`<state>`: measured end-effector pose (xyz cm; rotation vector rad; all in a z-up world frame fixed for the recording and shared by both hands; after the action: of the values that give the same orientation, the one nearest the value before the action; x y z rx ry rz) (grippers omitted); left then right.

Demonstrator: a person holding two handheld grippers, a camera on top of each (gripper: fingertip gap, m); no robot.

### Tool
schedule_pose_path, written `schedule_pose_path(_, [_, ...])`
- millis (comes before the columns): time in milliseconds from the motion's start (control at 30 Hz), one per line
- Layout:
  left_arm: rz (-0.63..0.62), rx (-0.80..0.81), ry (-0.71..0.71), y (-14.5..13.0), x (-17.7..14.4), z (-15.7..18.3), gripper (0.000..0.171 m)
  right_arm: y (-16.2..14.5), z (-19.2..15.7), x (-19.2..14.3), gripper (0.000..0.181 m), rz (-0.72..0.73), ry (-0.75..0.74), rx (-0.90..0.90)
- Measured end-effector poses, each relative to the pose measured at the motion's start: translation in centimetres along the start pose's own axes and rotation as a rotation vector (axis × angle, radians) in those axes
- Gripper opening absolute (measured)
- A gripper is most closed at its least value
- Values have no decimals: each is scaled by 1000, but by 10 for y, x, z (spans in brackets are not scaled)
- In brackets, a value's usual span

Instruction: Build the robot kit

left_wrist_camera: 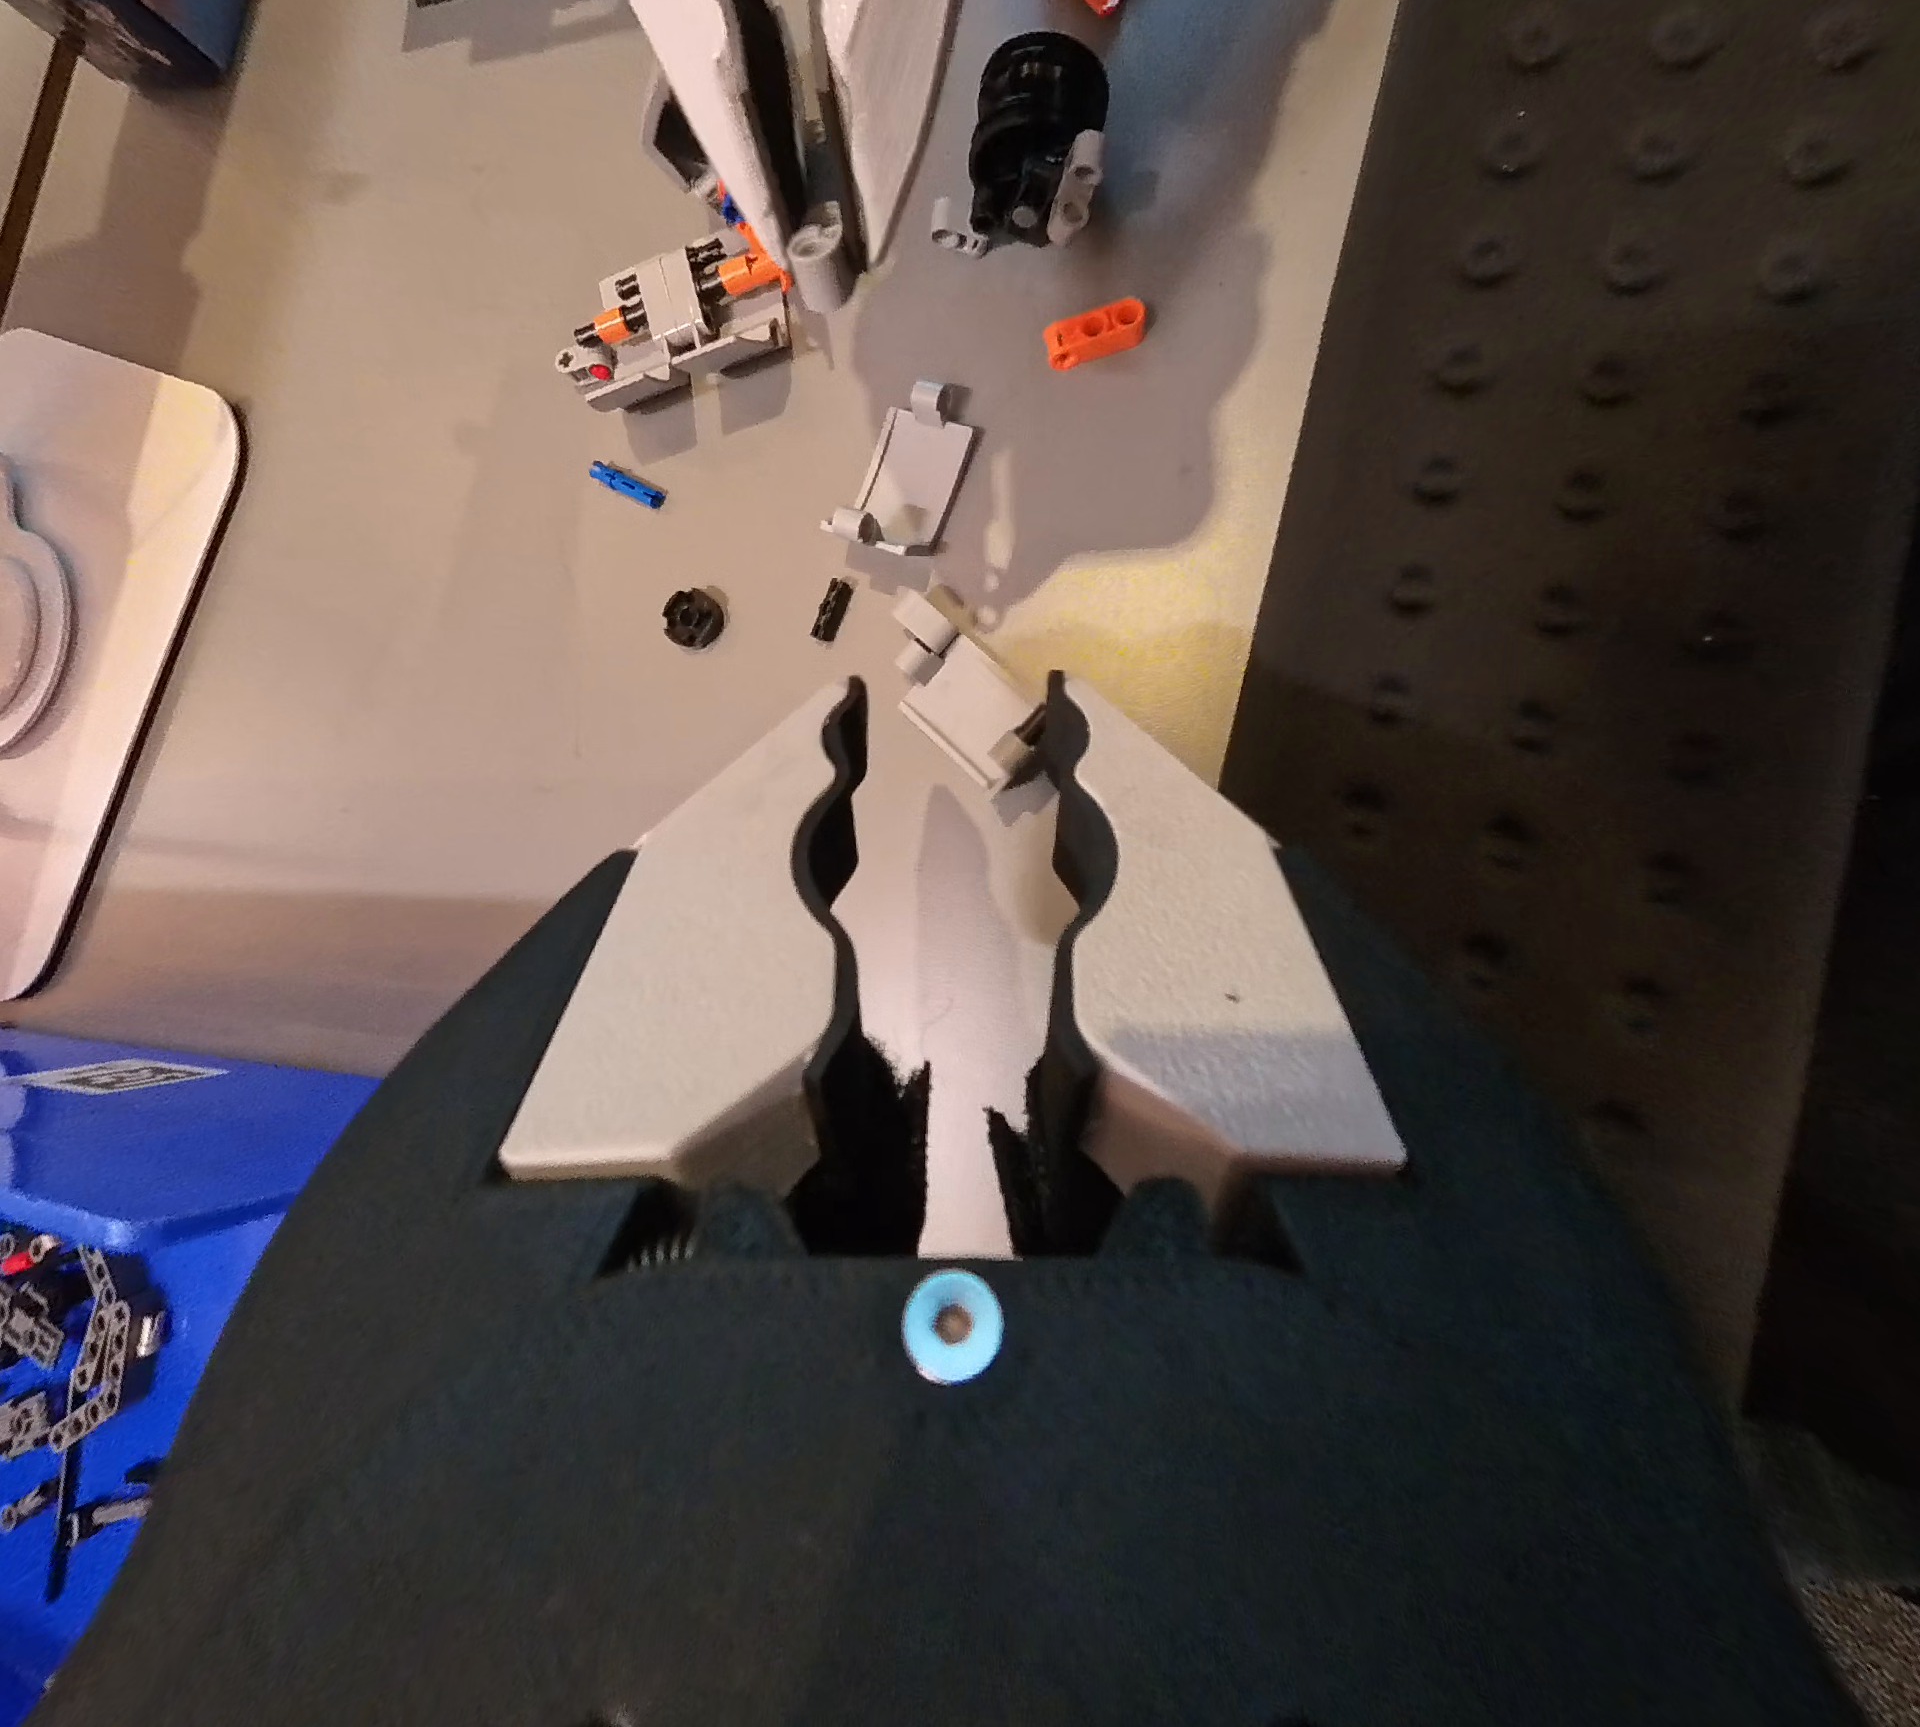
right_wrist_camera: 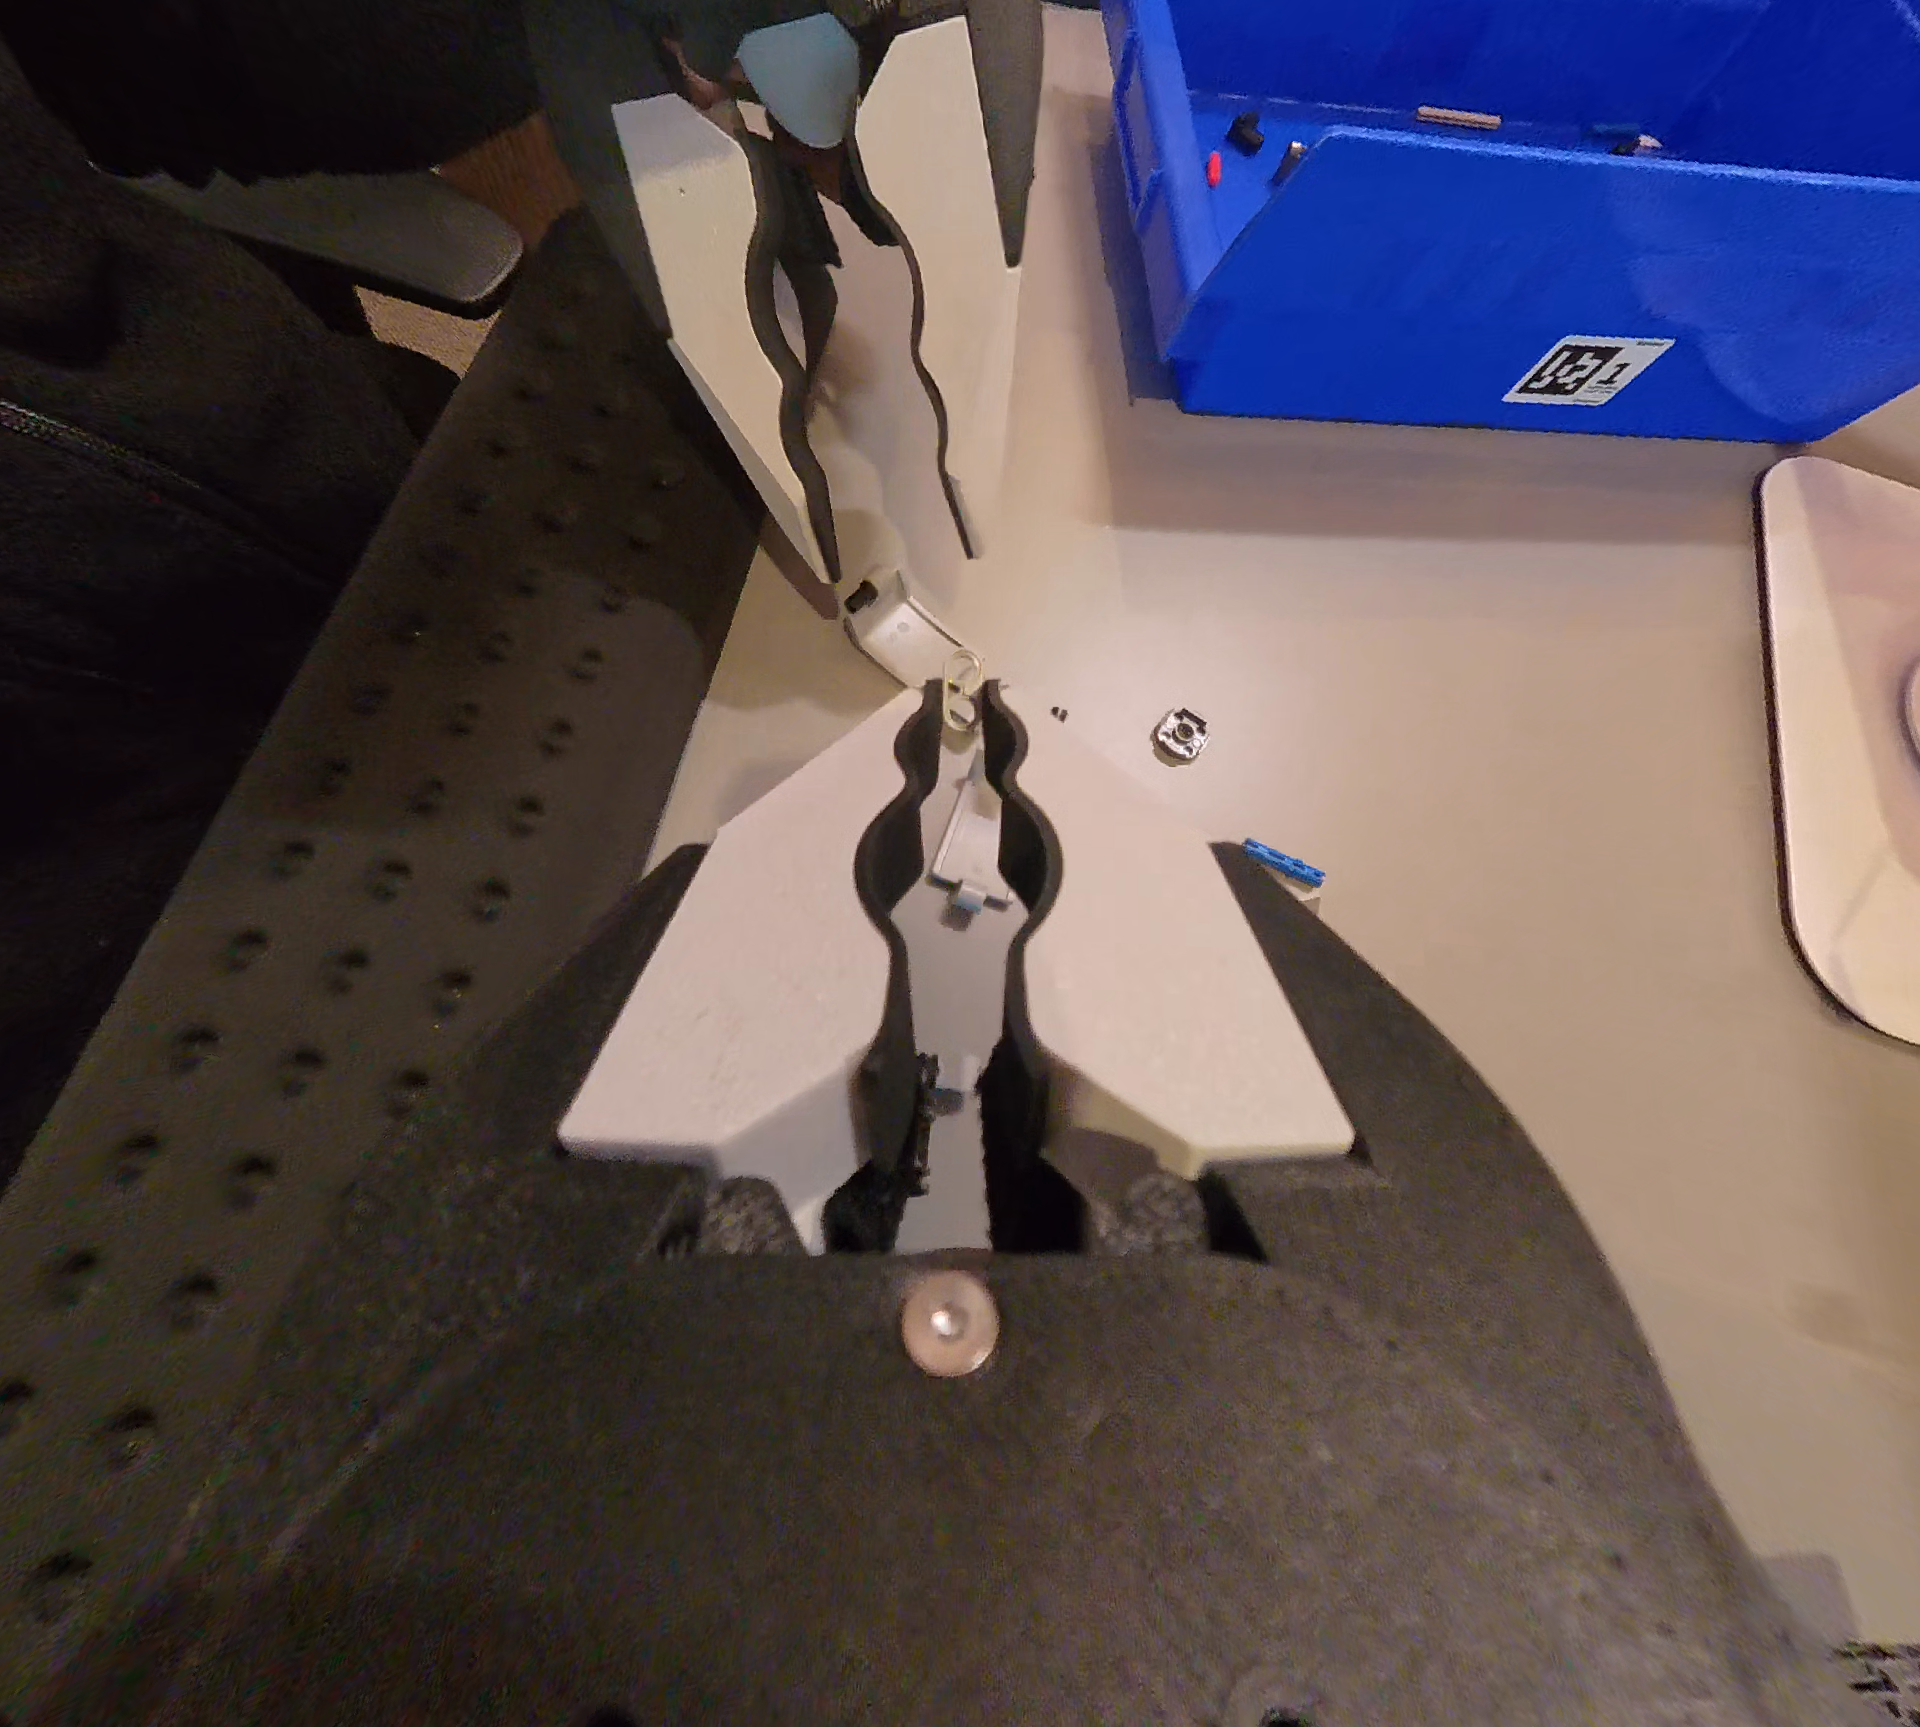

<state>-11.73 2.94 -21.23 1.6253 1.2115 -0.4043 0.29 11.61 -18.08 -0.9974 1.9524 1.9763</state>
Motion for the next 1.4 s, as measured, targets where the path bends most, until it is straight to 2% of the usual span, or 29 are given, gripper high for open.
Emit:
schedule_pose_path(300, [-53,14,-84,-10,3,9,33,-1,-2,2,5,-17,-1,-15])
schedule_pose_path(467, [-50,20,-105,-13,11,10,25,-2,-2,3,5,-23,1,-17])
schedule_pose_path(567, [-34,28,-117,-12,13,12,9,-2,-2,3,5,-23,3,-16])
schedule_pose_path(700, [-14,19,-72,-11,14,8,6,-2,-1,3,5,-10,14,4])
schedule_pose_path(967, [172,-78,70,15,5,-10,5,8,4,-3,5,166,160,184])
schedule_pose_path(1167, [334,-113,163,38,-6,-21,5,14,7,-11,5,275,216,232])
schedule_pose_path(1400, [465,-213,174,48,-14,-33,4,19,8,-19,4,387,317,311])
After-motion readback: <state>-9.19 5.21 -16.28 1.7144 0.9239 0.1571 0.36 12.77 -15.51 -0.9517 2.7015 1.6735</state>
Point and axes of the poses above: each gripper's, where its closed fingertips meet, x out along the fingers, y out of its top, z = x × y across the jaws, the point moved 7 cm from there along -x, back along the fingers, and after that the axes turned 14 degrees about x, right-handed, at the moved point
